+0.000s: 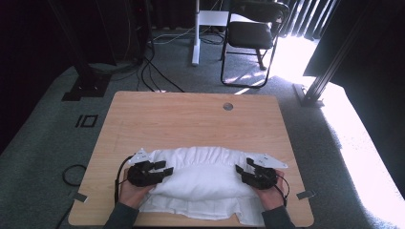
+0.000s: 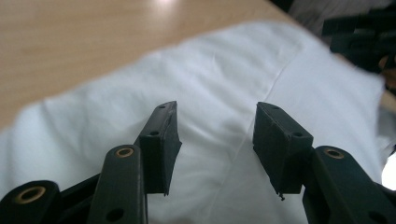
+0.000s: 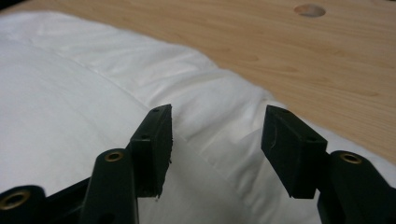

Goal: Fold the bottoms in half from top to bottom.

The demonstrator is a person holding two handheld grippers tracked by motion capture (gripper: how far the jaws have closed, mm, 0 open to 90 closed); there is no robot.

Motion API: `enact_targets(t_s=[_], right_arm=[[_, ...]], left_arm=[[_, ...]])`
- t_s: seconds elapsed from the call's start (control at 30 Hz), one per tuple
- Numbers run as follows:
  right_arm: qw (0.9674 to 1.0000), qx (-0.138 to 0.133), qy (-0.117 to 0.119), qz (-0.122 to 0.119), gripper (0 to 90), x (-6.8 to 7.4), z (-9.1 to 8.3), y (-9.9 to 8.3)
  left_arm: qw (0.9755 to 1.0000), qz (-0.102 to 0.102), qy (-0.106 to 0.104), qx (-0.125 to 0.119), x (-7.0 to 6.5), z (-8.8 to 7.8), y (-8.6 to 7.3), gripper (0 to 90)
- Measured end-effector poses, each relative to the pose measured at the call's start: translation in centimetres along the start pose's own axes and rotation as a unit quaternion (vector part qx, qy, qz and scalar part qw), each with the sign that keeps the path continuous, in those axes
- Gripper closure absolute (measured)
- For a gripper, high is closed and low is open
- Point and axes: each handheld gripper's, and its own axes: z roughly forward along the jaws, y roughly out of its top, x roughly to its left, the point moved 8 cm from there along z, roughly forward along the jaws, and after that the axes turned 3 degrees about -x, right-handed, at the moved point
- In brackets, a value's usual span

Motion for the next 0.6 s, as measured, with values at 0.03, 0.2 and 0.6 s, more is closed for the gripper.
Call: enact_targets(t_s=[0.03,0.2,0.6], right_arm=[[1.0,0.008,-0.002,-0.004,42.0,0.1,0.4,-0.4],[0.9995,0.032,-0.001,-0.004,40.0,1.0,1.1,-2.5],[0.9976,0.068,0.01,-0.005,37.4,1.9,-0.3,-6.6]], left_arm=[[1.0,0.001,0.002,0.007,0.0,0.2,-0.5,51.6],[0.9998,-0.005,0.007,0.019,0.2,0.5,-2.5,51.5],[0.9979,0.03,0.049,0.031,0.4,0.2,-5.8,49.9]])
